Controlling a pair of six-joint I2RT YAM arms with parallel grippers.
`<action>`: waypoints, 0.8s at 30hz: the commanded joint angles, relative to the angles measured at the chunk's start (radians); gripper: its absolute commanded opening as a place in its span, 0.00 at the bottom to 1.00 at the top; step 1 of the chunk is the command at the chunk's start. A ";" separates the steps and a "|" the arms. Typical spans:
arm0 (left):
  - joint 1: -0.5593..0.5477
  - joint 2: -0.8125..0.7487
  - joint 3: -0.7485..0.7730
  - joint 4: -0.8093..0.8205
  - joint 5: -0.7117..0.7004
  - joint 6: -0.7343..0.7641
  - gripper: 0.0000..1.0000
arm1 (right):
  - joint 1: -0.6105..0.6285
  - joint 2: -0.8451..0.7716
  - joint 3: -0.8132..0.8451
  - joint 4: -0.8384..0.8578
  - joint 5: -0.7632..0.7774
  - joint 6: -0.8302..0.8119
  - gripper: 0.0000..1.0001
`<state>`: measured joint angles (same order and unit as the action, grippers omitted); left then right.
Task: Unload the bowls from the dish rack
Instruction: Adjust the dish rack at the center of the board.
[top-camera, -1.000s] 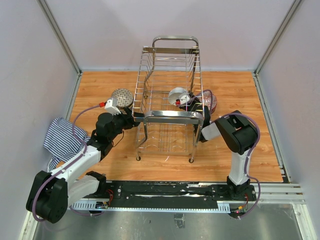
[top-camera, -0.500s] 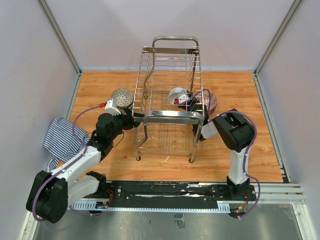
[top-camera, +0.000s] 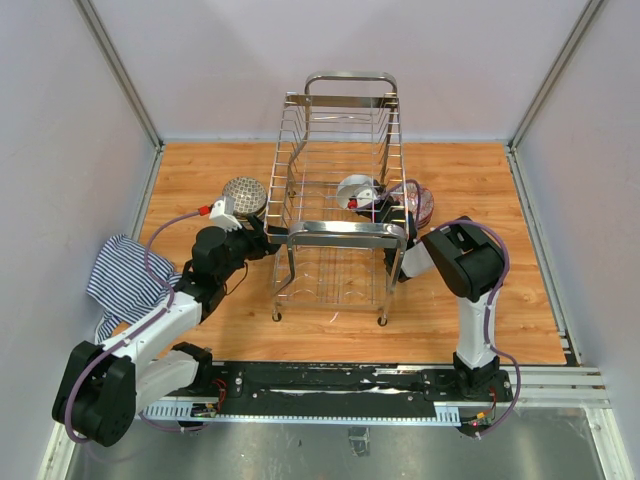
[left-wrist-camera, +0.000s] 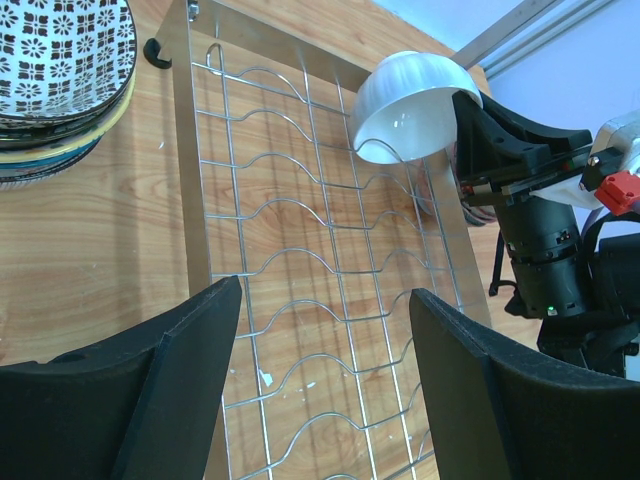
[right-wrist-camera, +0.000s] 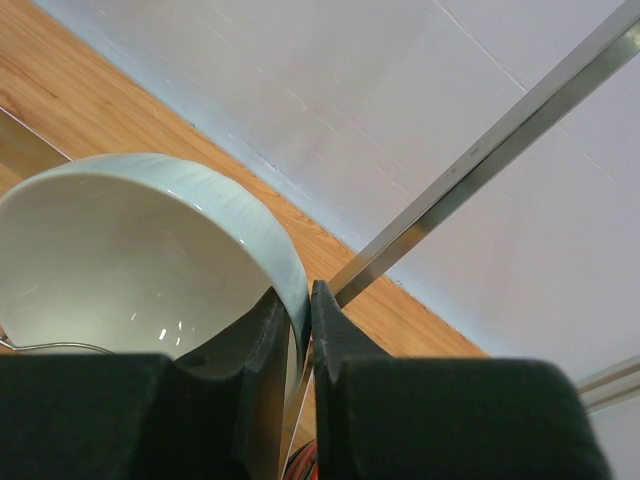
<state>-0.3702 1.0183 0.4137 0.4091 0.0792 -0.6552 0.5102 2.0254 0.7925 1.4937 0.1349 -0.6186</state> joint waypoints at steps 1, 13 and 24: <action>-0.007 -0.002 0.002 0.024 -0.016 0.006 0.73 | 0.017 0.018 0.031 0.053 0.000 0.012 0.04; -0.007 0.001 0.010 0.019 -0.018 0.009 0.73 | 0.017 0.016 0.046 0.083 0.003 0.021 0.01; -0.007 0.011 0.023 0.013 -0.020 0.014 0.73 | 0.019 0.015 0.090 0.094 0.039 0.025 0.01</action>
<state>-0.3702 1.0203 0.4141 0.4091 0.0715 -0.6548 0.5144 2.0377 0.8192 1.4895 0.1524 -0.6239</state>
